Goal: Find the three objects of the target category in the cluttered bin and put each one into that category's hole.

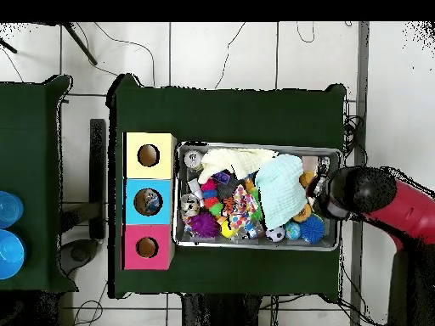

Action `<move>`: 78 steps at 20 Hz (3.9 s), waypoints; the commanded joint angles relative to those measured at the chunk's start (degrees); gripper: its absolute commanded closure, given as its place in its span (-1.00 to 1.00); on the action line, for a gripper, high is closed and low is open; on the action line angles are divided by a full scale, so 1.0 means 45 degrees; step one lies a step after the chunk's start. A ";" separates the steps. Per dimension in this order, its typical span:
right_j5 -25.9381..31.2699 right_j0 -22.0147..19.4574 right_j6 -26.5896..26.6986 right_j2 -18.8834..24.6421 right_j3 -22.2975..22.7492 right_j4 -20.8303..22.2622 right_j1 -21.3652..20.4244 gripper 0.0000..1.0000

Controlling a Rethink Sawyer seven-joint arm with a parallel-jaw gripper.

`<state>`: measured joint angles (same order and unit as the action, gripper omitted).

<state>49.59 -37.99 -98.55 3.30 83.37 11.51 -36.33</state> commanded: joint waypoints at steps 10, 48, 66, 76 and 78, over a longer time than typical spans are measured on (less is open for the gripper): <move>-0.0302 -0.0092 0.1470 0.2001 0.1748 0.0462 0.0683 1.00; -0.3165 0.0469 -0.0104 0.1995 0.2525 0.0576 0.2023 -1.00; -0.4201 0.1488 -0.0723 0.1191 0.2177 0.0748 0.2693 -1.00; -0.3780 0.1456 -0.0692 0.1343 0.2138 0.0319 0.2660 1.00; -0.3624 0.1447 -0.0767 0.1397 0.2188 0.0164 0.2587 1.00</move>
<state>34.00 -31.94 -98.55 7.51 90.96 11.47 -27.02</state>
